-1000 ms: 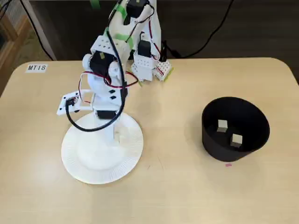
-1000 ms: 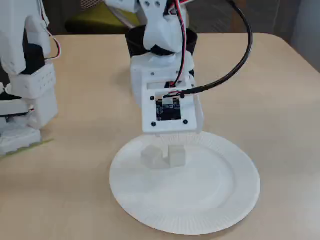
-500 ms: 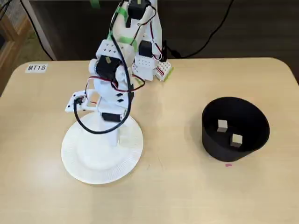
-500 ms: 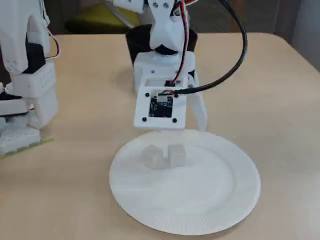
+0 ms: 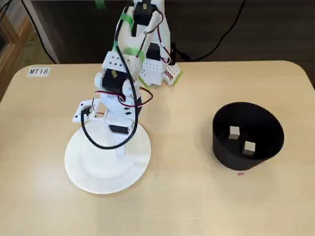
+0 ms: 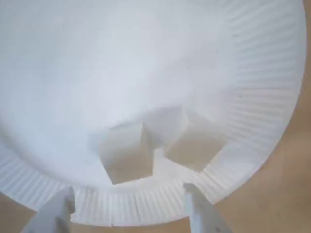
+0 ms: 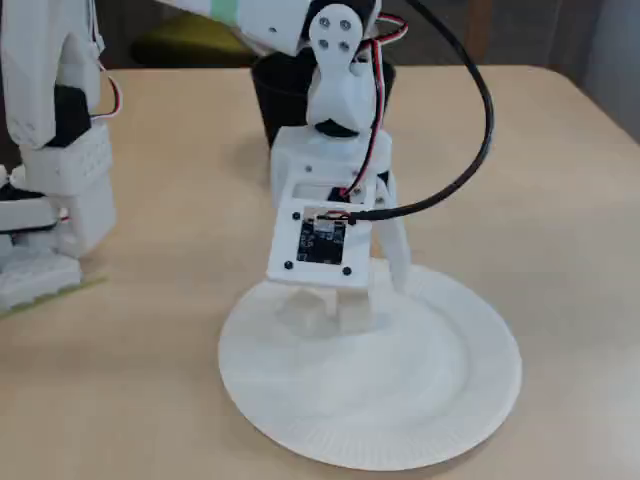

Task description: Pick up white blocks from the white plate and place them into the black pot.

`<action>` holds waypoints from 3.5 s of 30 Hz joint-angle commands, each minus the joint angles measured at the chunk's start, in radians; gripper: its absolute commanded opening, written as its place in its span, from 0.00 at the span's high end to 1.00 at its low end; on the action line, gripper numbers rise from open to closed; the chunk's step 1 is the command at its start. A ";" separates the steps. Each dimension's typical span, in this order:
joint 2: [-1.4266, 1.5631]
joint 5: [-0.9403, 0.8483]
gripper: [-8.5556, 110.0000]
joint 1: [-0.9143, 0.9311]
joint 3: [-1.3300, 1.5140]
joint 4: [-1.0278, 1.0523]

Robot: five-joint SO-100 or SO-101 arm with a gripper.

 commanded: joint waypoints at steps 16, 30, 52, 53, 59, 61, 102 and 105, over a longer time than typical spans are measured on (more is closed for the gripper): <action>-0.054 0.015 0.71 0.060 -0.041 -0.114; -0.109 0.012 0.95 0.077 -0.046 -0.255; 0.537 0.008 0.95 -0.436 -0.025 -0.784; 0.574 0.008 0.95 -0.494 -0.005 -0.784; 0.693 0.077 0.95 -0.813 0.124 -0.670; 0.716 0.101 0.95 -0.897 0.209 -0.652; 0.535 0.120 0.95 -0.584 0.181 -0.364; 0.497 0.166 0.95 -0.456 0.121 -0.196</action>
